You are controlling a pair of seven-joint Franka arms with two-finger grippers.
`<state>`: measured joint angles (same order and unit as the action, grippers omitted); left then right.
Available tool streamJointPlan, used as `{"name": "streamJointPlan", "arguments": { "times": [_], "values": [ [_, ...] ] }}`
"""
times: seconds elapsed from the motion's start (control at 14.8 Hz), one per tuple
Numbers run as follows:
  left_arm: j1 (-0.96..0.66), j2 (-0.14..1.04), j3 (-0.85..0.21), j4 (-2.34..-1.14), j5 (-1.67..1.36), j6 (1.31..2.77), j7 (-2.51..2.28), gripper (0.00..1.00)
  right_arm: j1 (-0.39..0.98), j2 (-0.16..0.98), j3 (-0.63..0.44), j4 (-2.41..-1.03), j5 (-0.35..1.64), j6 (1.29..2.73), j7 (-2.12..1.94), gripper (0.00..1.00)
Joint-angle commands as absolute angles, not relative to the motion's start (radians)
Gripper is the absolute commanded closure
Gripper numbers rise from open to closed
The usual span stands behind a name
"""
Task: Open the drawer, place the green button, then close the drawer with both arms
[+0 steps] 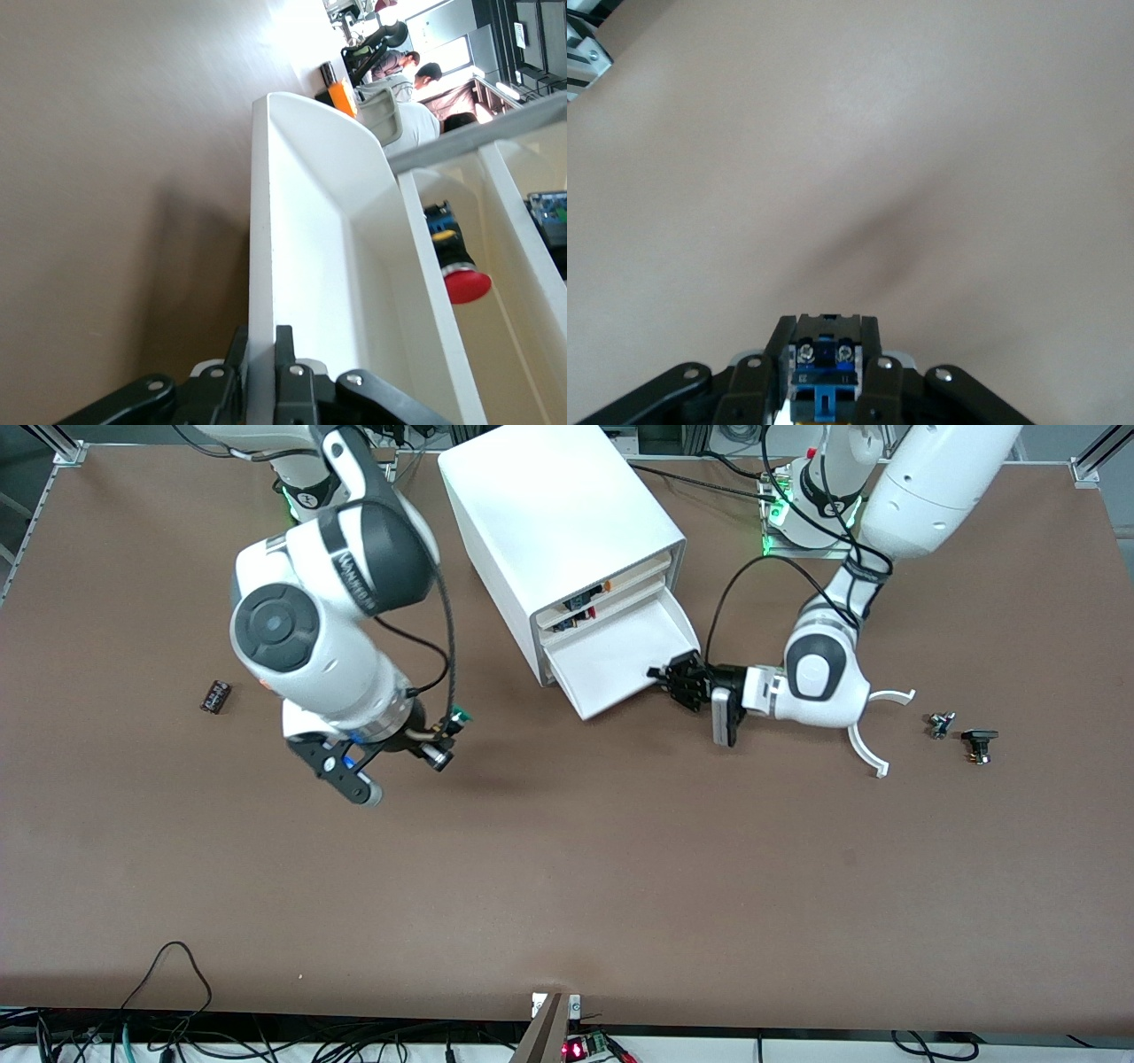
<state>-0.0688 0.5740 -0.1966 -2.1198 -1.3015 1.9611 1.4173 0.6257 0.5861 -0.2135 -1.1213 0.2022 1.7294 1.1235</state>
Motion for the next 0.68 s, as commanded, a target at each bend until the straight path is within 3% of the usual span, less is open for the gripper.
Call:
{"name": "streamJointPlan", "arguments": {
  "times": [0.0,0.07,0.14,0.2,0.61],
  "values": [
    [-0.046,0.629,-0.193,-2.043,-1.241,1.97,1.431,0.93,0.663,0.6,-0.219,-1.063,0.216,1.716,1.25,1.0],
    [-0.043,0.633,-0.19,-2.034,-1.223,1.97,1.431,0.82,0.684,0.6,-0.221,-1.062,0.215,1.727,1.293,1.0],
    [-0.043,0.634,-0.19,-2.031,-1.212,1.97,1.434,0.18,0.704,0.6,-0.221,-1.062,0.215,1.742,1.336,1.0],
    [-0.035,0.629,-0.19,-2.029,-1.188,1.962,1.436,0.0,0.722,0.6,-0.221,-1.062,0.215,1.758,1.383,1.0],
    [-0.009,0.575,-0.181,-1.982,-1.088,1.816,1.306,0.0,0.824,0.644,-0.221,-1.063,0.206,1.877,1.624,1.0]
  ]
}}
